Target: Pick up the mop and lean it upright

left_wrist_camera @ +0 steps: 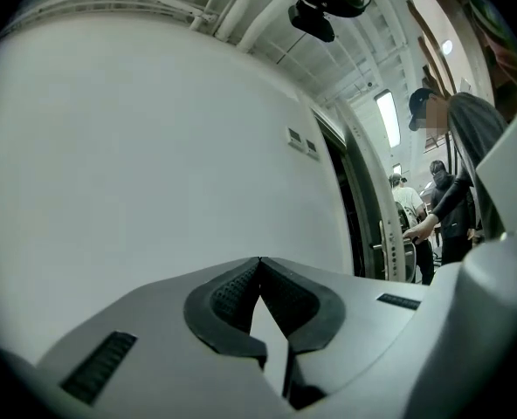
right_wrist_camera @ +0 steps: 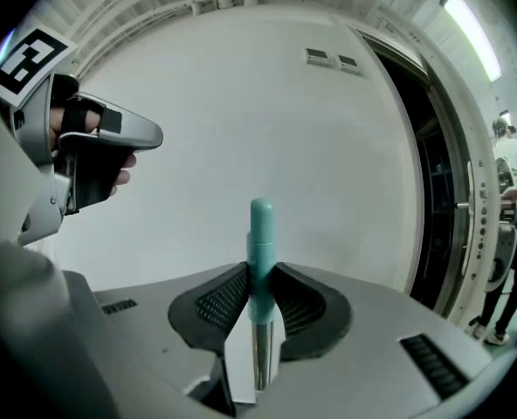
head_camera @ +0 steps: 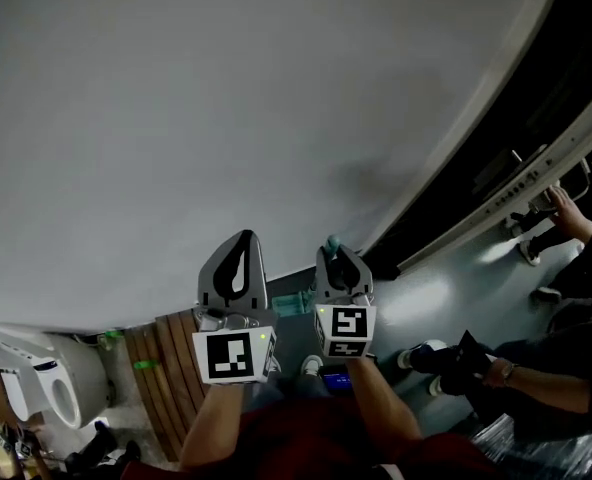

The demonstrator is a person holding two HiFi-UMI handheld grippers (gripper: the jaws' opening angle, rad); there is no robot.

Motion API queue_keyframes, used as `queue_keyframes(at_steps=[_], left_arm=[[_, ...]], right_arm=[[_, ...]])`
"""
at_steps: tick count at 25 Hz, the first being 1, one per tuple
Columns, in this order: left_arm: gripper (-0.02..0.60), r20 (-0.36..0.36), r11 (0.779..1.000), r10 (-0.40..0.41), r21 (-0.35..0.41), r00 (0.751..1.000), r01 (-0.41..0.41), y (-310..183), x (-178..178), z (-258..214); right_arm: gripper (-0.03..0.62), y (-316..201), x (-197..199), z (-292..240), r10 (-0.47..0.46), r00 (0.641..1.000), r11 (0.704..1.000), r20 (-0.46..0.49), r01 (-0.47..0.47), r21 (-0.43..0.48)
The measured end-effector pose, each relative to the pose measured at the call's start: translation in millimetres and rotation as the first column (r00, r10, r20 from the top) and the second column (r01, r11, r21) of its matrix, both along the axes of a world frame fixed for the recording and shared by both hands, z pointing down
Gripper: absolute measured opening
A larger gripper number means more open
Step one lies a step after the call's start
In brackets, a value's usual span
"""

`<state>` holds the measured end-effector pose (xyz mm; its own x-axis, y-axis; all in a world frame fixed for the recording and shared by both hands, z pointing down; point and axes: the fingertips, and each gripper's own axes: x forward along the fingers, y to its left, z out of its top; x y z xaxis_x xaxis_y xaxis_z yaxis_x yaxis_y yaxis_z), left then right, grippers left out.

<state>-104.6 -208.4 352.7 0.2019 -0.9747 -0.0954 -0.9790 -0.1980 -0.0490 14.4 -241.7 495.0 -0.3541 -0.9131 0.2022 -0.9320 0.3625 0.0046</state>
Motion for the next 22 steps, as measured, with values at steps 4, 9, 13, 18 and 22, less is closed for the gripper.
queue_keyframes(at_steps=[4, 9, 13, 18, 22], left_arm=[[0.014, 0.003, 1.0, -0.005, 0.0, 1.0, 0.005, 0, 0, 4], [0.014, 0.0, 1.0, -0.012, -0.002, 1.0, 0.012, -1, -2, 7], [0.014, 0.001, 1.0, -0.015, -0.006, 1.0, 0.015, 1, -2, 5], [0.012, -0.007, 1.0, -0.025, -0.016, 1.0, 0.025, 0, -3, -2], [0.014, -0.012, 0.999, -0.035, -0.015, 0.999, 0.035, 0, -3, 0]], right_arm=[[0.103, -3, -2, 3, -0.004, 1.0, 1.0, -0.003, 0.004, 0.007], [0.103, -8, -2, 6, 0.004, 1.0, 1.0, 0.0, -0.004, 0.008], [0.103, -20, -3, 4, 0.017, 1.0, 1.0, 0.0, -0.017, 0.006], [0.104, -43, -2, -4, 0.04, 0.999, 0.999, -0.018, -0.04, 0.004], [0.104, -61, -3, 2, 0.045, 0.999, 0.999, -0.019, -0.045, 0.0]])
